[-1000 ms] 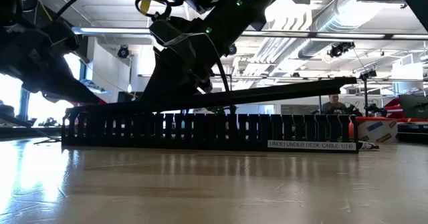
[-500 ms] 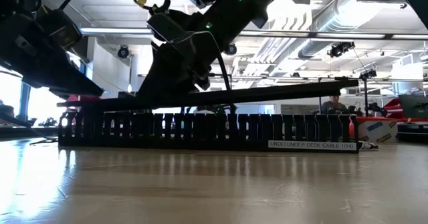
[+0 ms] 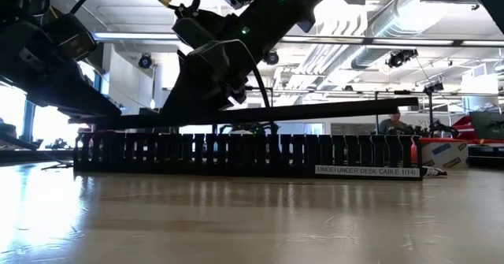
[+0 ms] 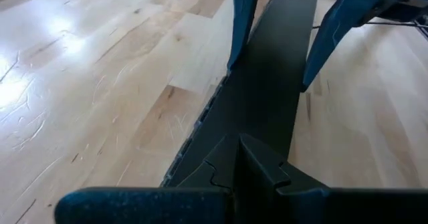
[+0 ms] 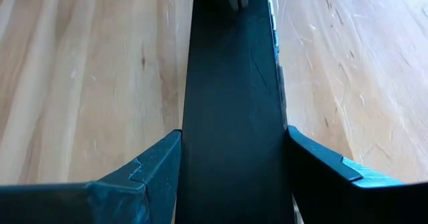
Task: Ziptie cables
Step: Close the cable duct cover
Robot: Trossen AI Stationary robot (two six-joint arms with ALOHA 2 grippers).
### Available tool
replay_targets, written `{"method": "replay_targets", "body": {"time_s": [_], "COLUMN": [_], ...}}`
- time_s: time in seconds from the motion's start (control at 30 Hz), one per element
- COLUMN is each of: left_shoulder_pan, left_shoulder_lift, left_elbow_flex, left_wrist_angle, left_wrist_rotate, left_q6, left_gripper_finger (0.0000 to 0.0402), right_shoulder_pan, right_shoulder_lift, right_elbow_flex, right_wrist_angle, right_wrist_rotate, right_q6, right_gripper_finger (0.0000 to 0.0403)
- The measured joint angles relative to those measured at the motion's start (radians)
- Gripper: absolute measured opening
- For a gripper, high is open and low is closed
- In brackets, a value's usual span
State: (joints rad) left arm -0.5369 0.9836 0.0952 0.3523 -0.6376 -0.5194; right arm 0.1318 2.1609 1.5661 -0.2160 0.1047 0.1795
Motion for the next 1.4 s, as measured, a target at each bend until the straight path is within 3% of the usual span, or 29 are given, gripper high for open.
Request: {"method": "replay_targets", "body": {"time_s": [0.4,0.57,0.83,1.4], "left_shoulder_pan": [0.000,0.000,0.001,0.048], "left_shoulder_lift": [0.032,0.045,0.008,0.077], "left_elbow_flex": [0.000,0.000,0.000,0.000], "left_wrist_angle": [-0.033,-0.019,0.064,0.048], "left_wrist_rotate": [-0.052,-0.077,-0.109,-0.062], "left_q6": [-0.005,-0.011,0.095,0.056], "left_gripper_finger": [0.0000,0.0000,0.0000,0.0000], "right_shoulder_pan": [-0.003,0.002,-0.003,-0.014], "right_shoulder_lift": [0.023,0.020,0.010,0.025], "right_elbow_flex": [0.001,0.001,0.024,0.023], "right_wrist_angle": [-0.020,-0.013,-0.014,-0.031], "right_wrist_rotate": [0.004,0.056,0.095,0.045], "right_q6": [0.018,-0.002,-0.015,0.003], "right_gripper_finger": [0.0210,0.0210,0.0210,0.0210]}}
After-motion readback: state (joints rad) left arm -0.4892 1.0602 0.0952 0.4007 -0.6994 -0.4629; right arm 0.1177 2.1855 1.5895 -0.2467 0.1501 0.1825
